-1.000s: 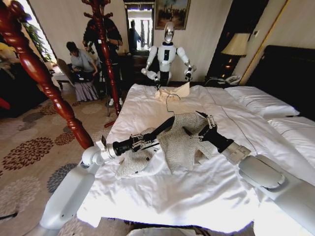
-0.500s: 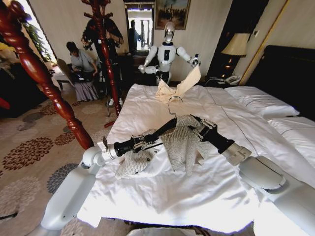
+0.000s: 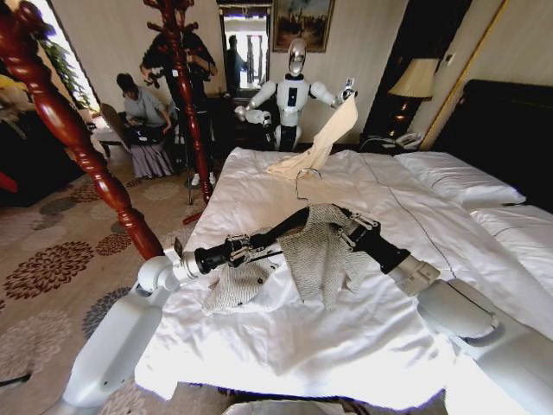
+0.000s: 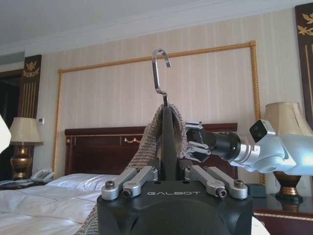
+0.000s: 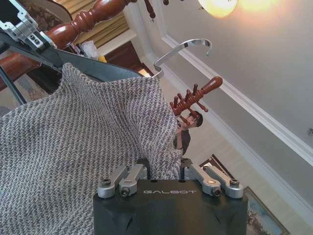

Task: Pick up the clothes from the bed and hang them on the clothes hanger.

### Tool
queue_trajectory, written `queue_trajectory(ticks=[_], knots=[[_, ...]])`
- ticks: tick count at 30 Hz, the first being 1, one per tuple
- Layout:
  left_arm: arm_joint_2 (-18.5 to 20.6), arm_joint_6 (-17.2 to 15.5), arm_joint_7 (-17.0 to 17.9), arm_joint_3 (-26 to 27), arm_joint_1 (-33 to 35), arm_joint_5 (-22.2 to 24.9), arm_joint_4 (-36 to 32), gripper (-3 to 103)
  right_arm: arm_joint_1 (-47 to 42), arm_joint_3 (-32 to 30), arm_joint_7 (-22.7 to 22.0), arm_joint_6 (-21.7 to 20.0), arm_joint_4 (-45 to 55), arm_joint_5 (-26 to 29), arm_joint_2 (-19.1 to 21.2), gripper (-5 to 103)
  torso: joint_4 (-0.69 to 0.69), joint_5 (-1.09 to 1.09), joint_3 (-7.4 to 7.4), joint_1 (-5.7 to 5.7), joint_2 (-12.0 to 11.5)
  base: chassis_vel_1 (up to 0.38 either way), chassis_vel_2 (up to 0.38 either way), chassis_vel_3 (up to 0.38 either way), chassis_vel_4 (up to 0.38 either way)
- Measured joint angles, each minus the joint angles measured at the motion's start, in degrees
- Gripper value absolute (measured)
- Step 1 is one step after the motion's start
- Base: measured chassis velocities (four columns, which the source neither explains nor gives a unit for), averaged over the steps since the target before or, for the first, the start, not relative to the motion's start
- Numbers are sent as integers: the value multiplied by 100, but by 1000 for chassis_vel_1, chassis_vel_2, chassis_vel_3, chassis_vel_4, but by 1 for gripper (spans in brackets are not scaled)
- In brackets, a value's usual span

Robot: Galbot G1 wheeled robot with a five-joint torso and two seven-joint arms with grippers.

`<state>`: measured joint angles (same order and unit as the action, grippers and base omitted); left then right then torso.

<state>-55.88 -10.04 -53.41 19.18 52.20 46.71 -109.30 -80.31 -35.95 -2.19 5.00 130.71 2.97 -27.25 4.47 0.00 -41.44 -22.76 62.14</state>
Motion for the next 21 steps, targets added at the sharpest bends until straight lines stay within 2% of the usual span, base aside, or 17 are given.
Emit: queue_trajectory(ticks=[7, 8, 11, 12, 15, 17, 20, 21], knots=[[101, 38, 94, 171, 88, 0, -69, 18, -14, -20, -45, 4, -16, -38, -41, 27, 0, 0, 0, 0, 0, 0, 0, 0, 0], [121, 48, 131, 200, 116, 0, -91, 16, -15, -20, -46, 10, -16, -46, -51, 27, 0, 1, 0, 0, 0, 0, 0, 0, 0], [189, 50, 275, 335, 218, -17, -145, 31, -20, -36, -81, 5, -38, -59, -77, 25, 0, 0, 0, 0, 0, 0, 0, 0, 0], [189, 50, 275, 335, 218, -17, -145, 31, -20, -36, -81, 5, -38, -59, -77, 25, 0, 0, 0, 0, 0, 0, 0, 0, 0], [223, 58, 334, 442, 282, 12, -231, 48, -39, -42, -81, 12, -36, -73, -86, 25, 0, 0, 0, 0, 0, 0, 0, 0, 0], [226, 62, 357, 479, 296, 31, -257, 48, -45, -46, -81, 18, -35, -77, -86, 25, 0, 0, 0, 0, 0, 0, 0, 0, 0], [210, 78, 429, 708, 378, 124, -371, 64, -66, -68, -80, 44, -40, -84, -105, 24, 1, 0, 0, 0, 0, 0, 0, 0, 0], [210, 78, 429, 708, 378, 124, -371, 64, -66, -68, -80, 44, -40, -84, -105, 24, 1, 0, 0, 0, 0, 0, 0, 0, 0]])
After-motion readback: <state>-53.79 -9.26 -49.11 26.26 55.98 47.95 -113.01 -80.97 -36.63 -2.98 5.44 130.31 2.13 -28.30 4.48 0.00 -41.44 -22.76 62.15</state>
